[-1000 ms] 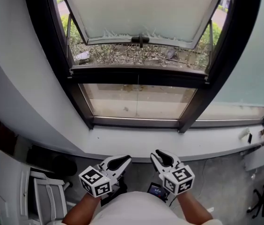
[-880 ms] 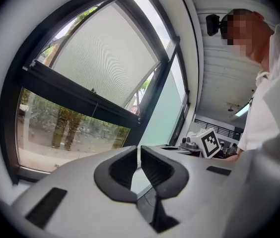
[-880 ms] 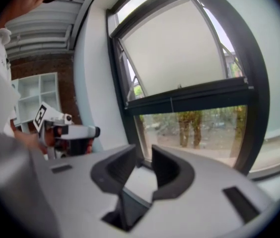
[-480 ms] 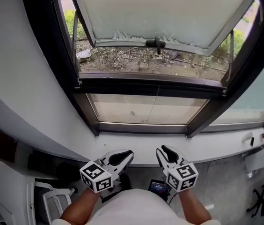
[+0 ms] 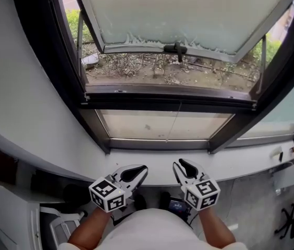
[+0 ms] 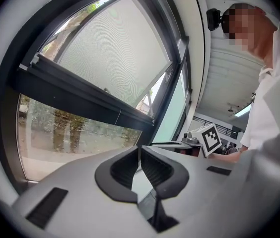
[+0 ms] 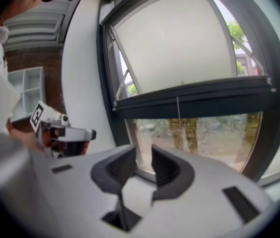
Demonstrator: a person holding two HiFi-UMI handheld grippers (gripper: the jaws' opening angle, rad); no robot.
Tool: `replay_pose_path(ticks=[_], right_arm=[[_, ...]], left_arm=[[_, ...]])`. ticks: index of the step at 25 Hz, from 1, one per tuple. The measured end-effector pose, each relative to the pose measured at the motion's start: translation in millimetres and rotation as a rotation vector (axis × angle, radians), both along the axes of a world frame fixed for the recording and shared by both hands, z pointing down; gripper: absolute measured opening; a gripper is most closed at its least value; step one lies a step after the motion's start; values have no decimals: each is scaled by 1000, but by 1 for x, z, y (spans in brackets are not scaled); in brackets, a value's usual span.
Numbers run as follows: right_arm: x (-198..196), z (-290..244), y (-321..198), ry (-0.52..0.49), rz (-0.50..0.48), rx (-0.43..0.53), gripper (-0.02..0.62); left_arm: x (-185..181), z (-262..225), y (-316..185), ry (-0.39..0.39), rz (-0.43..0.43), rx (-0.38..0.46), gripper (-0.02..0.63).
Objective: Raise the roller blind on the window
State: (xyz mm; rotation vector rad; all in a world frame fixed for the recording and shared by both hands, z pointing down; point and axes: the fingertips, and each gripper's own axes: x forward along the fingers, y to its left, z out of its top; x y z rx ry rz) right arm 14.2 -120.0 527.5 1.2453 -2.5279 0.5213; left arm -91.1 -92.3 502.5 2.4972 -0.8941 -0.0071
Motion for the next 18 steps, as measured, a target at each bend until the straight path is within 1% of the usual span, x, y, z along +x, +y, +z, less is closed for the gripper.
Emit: replay_pose_path(ticks=[4, 9, 18], right_arm=[[8, 1, -9, 11, -22, -12, 90], [15, -3, -23, 27, -47, 0, 89], [32, -6, -36, 39, -54, 5, 89]], left_arm=[[6, 0, -10, -6, -24, -9, 30], [14, -2, -20, 2, -40, -5, 29], [34, -1, -31, -9, -33, -6, 29]])
